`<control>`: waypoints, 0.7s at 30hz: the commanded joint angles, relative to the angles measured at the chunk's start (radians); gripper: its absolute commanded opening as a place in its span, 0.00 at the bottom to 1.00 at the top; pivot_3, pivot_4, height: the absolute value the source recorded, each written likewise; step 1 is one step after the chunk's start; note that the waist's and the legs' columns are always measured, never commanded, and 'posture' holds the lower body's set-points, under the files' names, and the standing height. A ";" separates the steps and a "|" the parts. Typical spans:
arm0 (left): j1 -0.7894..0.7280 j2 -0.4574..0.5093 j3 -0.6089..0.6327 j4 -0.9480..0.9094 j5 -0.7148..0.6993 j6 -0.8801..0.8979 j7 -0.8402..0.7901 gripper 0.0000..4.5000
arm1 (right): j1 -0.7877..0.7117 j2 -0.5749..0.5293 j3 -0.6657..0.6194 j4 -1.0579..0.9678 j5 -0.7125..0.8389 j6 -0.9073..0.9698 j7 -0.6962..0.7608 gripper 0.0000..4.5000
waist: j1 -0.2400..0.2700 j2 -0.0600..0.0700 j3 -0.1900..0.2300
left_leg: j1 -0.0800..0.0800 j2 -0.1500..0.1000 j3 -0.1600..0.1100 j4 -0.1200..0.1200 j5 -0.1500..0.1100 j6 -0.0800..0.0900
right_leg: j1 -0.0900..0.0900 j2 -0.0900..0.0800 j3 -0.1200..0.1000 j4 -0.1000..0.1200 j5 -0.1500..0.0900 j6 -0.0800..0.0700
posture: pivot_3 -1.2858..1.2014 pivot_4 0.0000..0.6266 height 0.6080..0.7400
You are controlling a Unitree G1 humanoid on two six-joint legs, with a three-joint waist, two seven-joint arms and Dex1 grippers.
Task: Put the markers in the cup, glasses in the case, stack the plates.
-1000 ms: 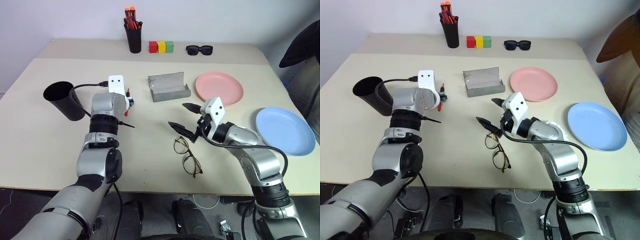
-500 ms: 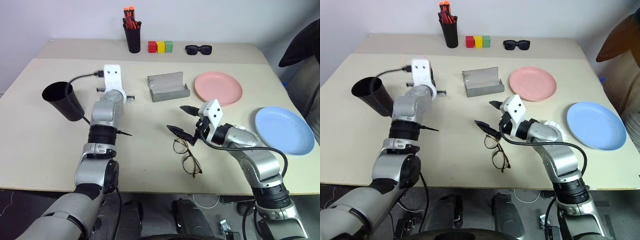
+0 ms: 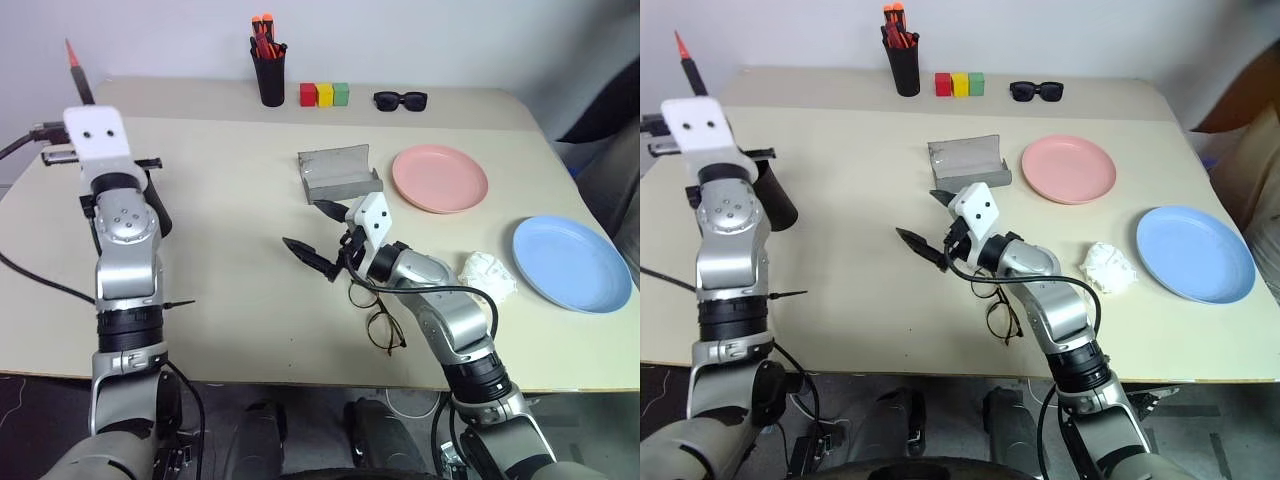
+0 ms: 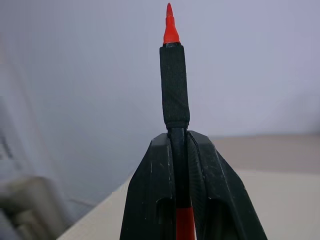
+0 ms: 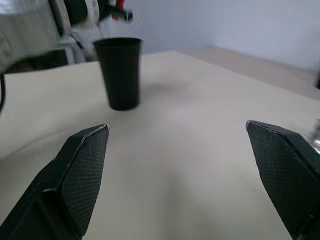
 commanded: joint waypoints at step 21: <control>0.055 -0.046 0.028 0.025 -0.002 -0.086 0.048 0.58 | -0.003 -0.002 -0.017 -0.037 0.012 -0.012 0.007 1.00 | -0.004 0.000 0.000 | 0.000 0.000 0.000 0.000 0.000 0.000 | 0.000 0.000 0.000 0.000 0.000 0.000 | 0.52 0.24 0.89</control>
